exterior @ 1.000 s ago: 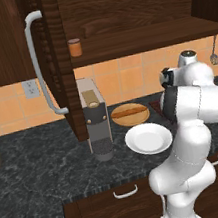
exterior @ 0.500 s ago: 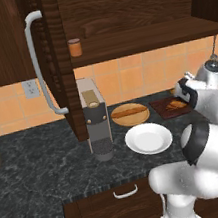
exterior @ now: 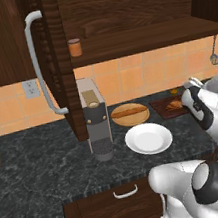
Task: From the different types of pastries on the counter, select a croissant and place it on the cutting board. Then retrieve a jar of jam from the cabinet and place it alongside the croissant on the cutting board.
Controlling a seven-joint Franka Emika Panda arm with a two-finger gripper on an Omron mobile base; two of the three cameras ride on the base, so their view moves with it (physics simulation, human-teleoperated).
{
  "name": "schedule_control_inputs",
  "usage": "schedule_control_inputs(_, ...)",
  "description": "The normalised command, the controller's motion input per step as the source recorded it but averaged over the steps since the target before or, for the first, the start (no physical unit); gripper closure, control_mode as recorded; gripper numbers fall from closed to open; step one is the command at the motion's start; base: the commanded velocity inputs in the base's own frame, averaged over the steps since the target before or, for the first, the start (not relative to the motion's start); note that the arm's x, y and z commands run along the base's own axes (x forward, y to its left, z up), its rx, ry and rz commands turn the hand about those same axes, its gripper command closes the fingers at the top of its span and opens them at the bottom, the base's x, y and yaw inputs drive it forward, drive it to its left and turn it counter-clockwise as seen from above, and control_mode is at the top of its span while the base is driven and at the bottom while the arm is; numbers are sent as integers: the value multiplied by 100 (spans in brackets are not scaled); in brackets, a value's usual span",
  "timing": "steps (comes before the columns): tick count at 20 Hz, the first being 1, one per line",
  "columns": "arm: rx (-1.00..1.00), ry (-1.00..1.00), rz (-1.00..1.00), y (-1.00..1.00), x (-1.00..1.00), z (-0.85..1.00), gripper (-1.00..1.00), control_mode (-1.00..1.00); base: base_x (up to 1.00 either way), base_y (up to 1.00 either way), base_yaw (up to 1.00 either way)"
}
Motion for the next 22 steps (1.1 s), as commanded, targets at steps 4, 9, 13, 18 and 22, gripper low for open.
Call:
schedule_control_inputs(4,-8,-16,28,18,-52,40,-100,-100,0,0,0)
schedule_control_inputs(9,-2,-12,29,15,-7,34,-100,-100,0,0,0)
schedule_control_inputs(13,0,-4,37,9,0,29,-100,-100,0,0,0)
schedule_control_inputs(18,0,-2,36,7,-4,52,-100,-100,0,0,0)
schedule_control_inputs(22,-9,-15,27,22,-22,61,-100,-100,0,0,0)
